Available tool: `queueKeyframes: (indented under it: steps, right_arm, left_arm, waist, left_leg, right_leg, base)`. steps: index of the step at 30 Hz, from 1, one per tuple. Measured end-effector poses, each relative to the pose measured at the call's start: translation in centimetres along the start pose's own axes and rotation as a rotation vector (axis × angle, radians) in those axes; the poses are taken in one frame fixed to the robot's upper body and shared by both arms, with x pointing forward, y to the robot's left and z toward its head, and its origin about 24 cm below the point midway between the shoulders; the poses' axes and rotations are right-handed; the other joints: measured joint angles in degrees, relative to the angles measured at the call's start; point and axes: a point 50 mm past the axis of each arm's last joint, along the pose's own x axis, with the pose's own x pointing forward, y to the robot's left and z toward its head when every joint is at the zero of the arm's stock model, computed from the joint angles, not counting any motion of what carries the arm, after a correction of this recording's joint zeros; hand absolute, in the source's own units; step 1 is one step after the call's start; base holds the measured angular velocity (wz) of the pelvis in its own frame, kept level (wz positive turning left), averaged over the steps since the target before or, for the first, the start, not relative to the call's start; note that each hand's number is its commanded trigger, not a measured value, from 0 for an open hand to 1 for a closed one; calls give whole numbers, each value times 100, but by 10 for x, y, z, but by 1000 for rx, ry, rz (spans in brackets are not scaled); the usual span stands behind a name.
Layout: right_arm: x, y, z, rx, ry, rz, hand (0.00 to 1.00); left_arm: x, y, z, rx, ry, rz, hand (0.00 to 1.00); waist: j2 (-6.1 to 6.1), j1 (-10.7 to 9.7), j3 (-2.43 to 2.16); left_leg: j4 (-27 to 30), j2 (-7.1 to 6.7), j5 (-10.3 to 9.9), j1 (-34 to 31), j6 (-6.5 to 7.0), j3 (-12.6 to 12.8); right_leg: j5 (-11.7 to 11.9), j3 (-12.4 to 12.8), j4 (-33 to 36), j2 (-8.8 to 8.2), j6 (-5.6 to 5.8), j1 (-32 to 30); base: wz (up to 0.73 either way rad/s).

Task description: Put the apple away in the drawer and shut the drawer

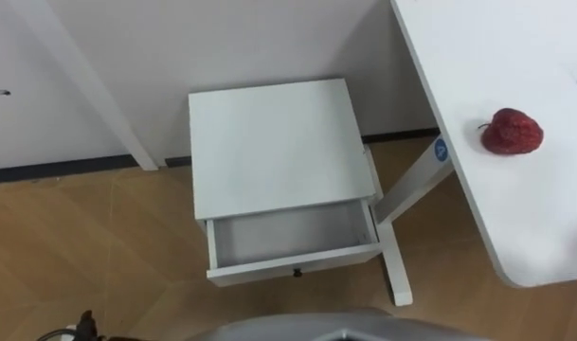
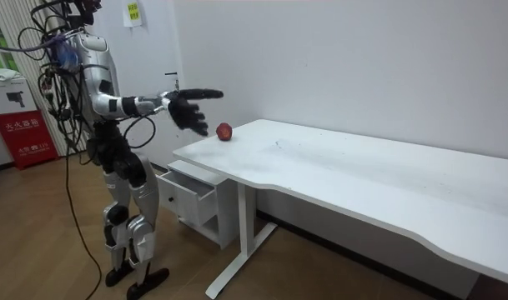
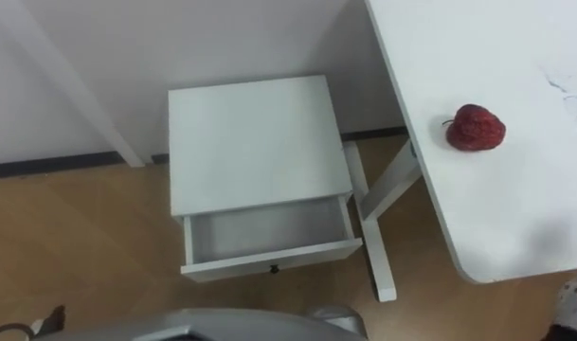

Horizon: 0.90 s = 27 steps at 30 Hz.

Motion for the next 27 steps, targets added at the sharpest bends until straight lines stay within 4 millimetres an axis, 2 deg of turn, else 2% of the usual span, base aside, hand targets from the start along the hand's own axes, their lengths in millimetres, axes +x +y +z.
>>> queueKeyframes:
  steps: [2, 4, 9, 15, 19, 24, 27]
  right_arm:
    - [-10, 11, 8, -10, -72, 82, 0]
    - [-20, 20, 8, -41, -117, 174, 0]
    - [-41, 35, -5, -110, -88, 401, 0]
    - [-60, 49, -20, -188, -23, 665, 0]
    - [-66, 53, -33, -258, 30, 819, 0]
    - [-66, 51, -46, -324, 93, 914, 0]
    - [-65, 51, -52, -355, 116, 966, 0]
  left_arm:
    - [0, -2, -1, 26, 0, -9, 0]
    - [-1, -7, -1, 59, -3, -33, 0]
    - [-3, -15, -5, 92, 9, -80, 0]
    - [-4, -16, -8, 105, 20, -92, 0]
    - [-4, -16, -11, 108, 29, -100, 0]
    - [-6, -15, -19, 120, 58, -105, 0]
    - [-6, -15, -19, 127, 61, -105, 0]
  waist:
    - [-8, 34, 3]
    - [7, 158, 0]
    - [-4, 261, 54]
    - [-24, 332, 67]
    - [-88, 345, 64]
    - [-185, 335, 71]
    - [-197, 368, 73]
  left_leg:
    - [0, 1, 1, 16, -2, -2]
    - [2, 3, 2, 36, -3, 1]
    - [15, 8, 2, 54, -2, 1]
    - [16, 14, 3, 70, -3, -21]
    - [17, 15, 3, 78, -4, -24]
    - [13, 15, 4, 74, -4, -25]
    - [14, 16, 4, 75, -4, -21]
  right_leg:
    - [2, 8, -3, 3, -2, 14]
    - [9, 25, -6, 6, -4, 36]
    - [20, 52, -9, 7, -5, 62]
    - [20, 24, -17, -17, -6, 96]
    - [20, -45, -18, -36, -6, 105]
    - [29, -66, -63, -43, -10, 123]
    - [48, -68, -107, -42, -9, 137]
  base:
    - [0]
    - [0]
    - [0]
    - [2]
    - [0]
    - [0]
    - [0]
